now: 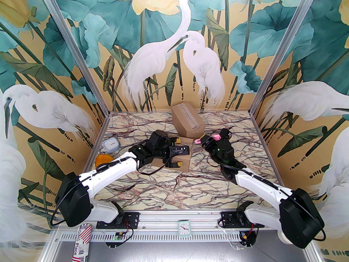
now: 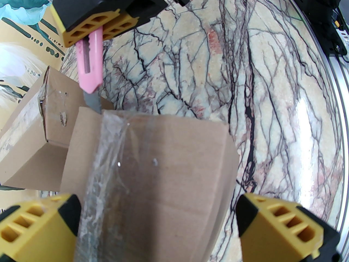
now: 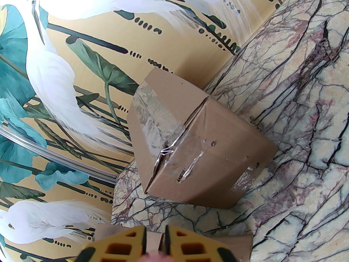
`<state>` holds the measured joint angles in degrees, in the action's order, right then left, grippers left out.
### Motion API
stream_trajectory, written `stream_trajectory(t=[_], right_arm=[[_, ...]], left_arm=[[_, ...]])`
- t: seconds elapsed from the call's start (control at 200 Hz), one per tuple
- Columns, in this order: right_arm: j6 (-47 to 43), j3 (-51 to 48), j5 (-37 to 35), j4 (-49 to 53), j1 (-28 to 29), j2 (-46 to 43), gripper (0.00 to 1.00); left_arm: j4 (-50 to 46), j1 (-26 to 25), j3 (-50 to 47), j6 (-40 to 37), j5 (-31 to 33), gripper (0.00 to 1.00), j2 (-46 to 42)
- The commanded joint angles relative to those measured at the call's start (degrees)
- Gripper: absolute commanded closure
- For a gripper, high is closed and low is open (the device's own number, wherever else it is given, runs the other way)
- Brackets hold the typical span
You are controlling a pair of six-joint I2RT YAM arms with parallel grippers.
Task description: Unpack the express box
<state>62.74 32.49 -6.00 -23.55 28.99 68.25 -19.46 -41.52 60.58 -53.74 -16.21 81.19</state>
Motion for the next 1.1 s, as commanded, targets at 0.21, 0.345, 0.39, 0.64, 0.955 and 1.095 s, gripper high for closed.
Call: stream_trajectory(t=[0.21, 0.345, 0.39, 0.64, 0.955, 1.095], right_arm=[[-1.04, -1.1, -1.29, -0.96, -0.36, -2.54, 1.0], [-0.98, -1.2, -1.3, -0.82, -0.52, -2.3, 1.0], [-0.87, -1.18, -1.03, -0.92, -0.53, -2.03, 1.0], [-0.51, -1.77, -1.18, -1.23, -0.54, -1.32, 1.0], [0.4, -1.99, 0.03, -3.45, -0.53, 0.77, 1.0], [1.1, -1.99, 0.99, -5.06, -0.52, 2.27, 1.0]], left_arm=[[0.39, 0.59, -1.39, 1.26, -0.93, 0.0, -0.69], [0.55, 0.69, -1.47, 1.37, -0.84, 0.0, -0.84], [0.48, 0.69, -1.54, 1.35, -0.84, 0.01, -0.81], [0.58, 0.72, -1.61, 1.52, -0.67, 0.0, -0.88], [1.05, 0.69, -1.58, 1.7, -0.84, 0.0, -0.44], [1.59, 0.73, -1.56, 1.81, -0.59, 0.0, 0.07]])
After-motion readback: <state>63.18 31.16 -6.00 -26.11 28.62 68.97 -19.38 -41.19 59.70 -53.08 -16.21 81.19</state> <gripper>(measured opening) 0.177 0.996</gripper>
